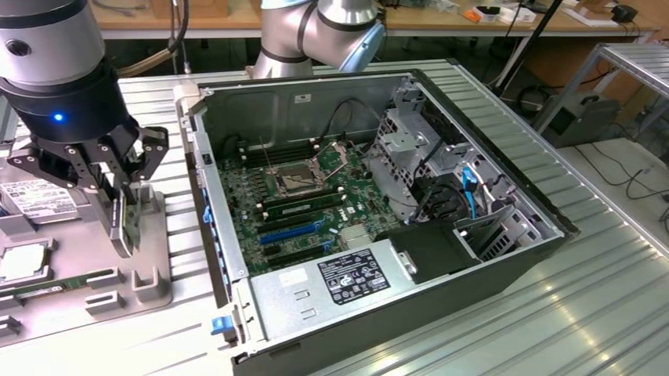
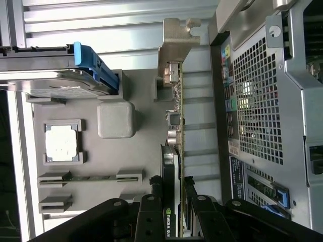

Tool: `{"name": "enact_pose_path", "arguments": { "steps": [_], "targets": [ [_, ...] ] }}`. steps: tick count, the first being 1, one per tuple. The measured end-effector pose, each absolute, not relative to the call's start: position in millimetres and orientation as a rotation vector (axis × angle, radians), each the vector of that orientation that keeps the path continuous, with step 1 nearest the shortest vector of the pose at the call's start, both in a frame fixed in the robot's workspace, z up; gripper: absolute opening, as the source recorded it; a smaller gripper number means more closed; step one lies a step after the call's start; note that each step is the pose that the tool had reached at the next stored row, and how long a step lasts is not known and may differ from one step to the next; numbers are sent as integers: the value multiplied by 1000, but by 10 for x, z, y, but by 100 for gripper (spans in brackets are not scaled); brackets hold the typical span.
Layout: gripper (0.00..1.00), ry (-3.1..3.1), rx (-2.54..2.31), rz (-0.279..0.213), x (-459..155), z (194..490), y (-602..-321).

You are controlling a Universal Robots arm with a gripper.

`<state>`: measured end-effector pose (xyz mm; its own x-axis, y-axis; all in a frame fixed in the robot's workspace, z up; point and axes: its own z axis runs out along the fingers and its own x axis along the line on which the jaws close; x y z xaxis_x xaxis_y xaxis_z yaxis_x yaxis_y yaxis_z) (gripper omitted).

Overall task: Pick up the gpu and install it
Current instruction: 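Pick up the gpu and move the gpu toward the slot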

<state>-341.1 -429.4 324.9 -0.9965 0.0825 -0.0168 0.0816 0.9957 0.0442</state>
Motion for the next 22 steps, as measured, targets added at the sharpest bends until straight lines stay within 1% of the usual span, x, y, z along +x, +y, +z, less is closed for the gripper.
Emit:
{"name": "enact_pose_path", "arguments": {
  "steps": [16,22],
  "targets": [
    [27,3120,128,68,-3411,3460,-4294],
    [27,3120,128,68,-3411,3471,-4294]
  ]
}}
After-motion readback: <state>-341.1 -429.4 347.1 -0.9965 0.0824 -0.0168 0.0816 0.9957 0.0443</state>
